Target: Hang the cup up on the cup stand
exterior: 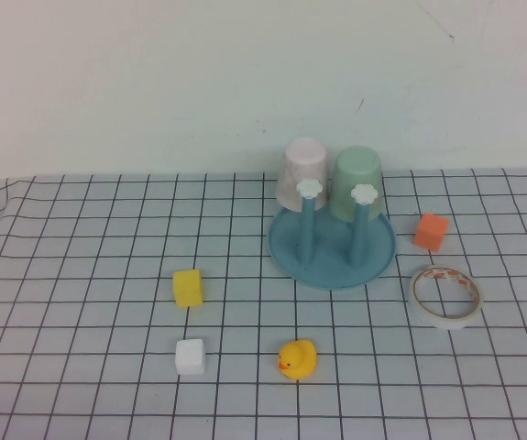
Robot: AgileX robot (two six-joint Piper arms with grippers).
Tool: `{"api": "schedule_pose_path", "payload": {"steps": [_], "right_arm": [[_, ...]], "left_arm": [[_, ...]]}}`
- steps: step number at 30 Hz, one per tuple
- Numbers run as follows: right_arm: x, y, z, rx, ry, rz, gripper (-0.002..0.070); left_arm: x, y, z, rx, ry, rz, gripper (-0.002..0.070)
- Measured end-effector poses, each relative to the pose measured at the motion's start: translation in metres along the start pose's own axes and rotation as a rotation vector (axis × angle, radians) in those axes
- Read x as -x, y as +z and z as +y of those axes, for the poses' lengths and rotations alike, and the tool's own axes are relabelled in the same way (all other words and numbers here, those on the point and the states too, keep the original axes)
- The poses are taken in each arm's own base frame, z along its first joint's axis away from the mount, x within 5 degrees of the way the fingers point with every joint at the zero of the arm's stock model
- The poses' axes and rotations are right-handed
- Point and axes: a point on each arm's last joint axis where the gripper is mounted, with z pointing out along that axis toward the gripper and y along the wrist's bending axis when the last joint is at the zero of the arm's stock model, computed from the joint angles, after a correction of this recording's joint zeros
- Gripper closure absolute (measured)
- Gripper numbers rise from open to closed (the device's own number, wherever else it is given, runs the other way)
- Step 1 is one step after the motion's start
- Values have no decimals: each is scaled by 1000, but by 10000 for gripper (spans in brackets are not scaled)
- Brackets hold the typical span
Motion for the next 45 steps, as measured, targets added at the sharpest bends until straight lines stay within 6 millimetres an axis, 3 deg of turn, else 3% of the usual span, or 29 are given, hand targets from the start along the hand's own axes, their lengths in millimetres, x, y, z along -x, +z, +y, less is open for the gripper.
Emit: {"api": "schedule_pose_path", "payload": {"steps": [9, 13, 16, 20, 24, 30, 40, 45], "right_arm": [[0, 0, -1, -20, 1, -1, 678], [1, -1, 13, 139, -18, -18, 678], [0, -6, 33, 366, -161, -28, 678], [-21, -13, 43, 512, -208, 190, 678], [-51, -19, 29, 409, -217, 530, 678], [-77, -19, 12, 257, -263, 645, 678], [-105, -11, 9, 263, -274, 455, 678], [-107, -10, 9, 270, -279, 406, 678]], "left_arm": [[0, 0, 0, 0, 0, 0, 676], [0, 0, 0, 0, 0, 0, 676], [0, 0, 0, 0, 0, 0, 676], [0, 0, 0, 0, 0, 0, 676], [0, 0, 0, 0, 0, 0, 676], [0, 0, 0, 0, 0, 0, 676], [0, 0, 0, 0, 0, 0, 676], [0, 0, 0, 0, 0, 0, 676]]}}
